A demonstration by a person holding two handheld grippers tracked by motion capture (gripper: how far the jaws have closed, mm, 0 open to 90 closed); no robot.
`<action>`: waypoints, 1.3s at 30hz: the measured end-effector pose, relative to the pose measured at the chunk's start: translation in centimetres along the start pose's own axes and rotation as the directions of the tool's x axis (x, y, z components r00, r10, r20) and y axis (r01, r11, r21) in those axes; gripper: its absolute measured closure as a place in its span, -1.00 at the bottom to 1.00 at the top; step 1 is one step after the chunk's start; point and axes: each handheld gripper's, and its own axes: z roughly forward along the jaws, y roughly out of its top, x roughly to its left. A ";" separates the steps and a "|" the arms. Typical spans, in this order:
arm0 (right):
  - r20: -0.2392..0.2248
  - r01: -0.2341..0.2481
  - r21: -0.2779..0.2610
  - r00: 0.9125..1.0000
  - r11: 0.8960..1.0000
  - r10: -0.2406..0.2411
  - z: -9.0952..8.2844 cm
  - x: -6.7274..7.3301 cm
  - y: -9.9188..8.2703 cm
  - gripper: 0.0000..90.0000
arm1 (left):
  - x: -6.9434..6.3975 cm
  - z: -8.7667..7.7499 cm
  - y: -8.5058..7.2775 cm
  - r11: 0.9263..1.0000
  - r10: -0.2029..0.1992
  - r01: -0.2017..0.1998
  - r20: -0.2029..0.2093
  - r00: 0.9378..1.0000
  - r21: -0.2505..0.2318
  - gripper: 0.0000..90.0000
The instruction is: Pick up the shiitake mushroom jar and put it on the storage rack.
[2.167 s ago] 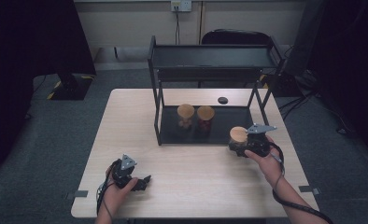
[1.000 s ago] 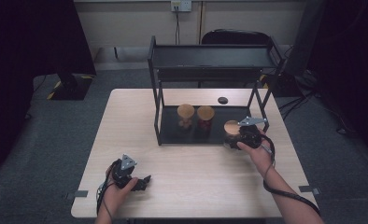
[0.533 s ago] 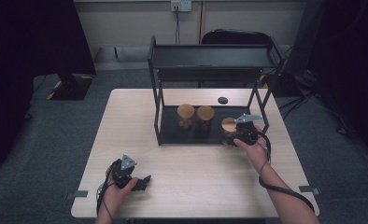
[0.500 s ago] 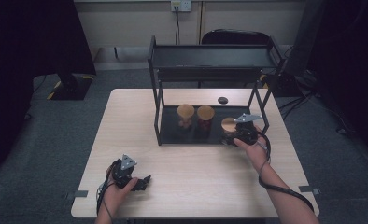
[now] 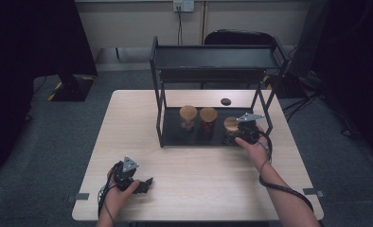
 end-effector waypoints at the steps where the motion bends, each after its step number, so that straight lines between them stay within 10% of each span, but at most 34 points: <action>1: 0.001 -0.002 0.000 1.000 1.000 0.002 0.0 -0.1 0.0 -0.43 | 0.0 0.0 0.0 1.000 0.000 0.000 0.000 1.000 0.000 -1.00; 39: 0.036 -0.010 -0.005 0.999 1.000 0.010 2.1 -0.6 1.2 -0.43 | 0.0 0.0 0.0 1.000 0.000 0.000 0.000 1.000 0.000 -1.00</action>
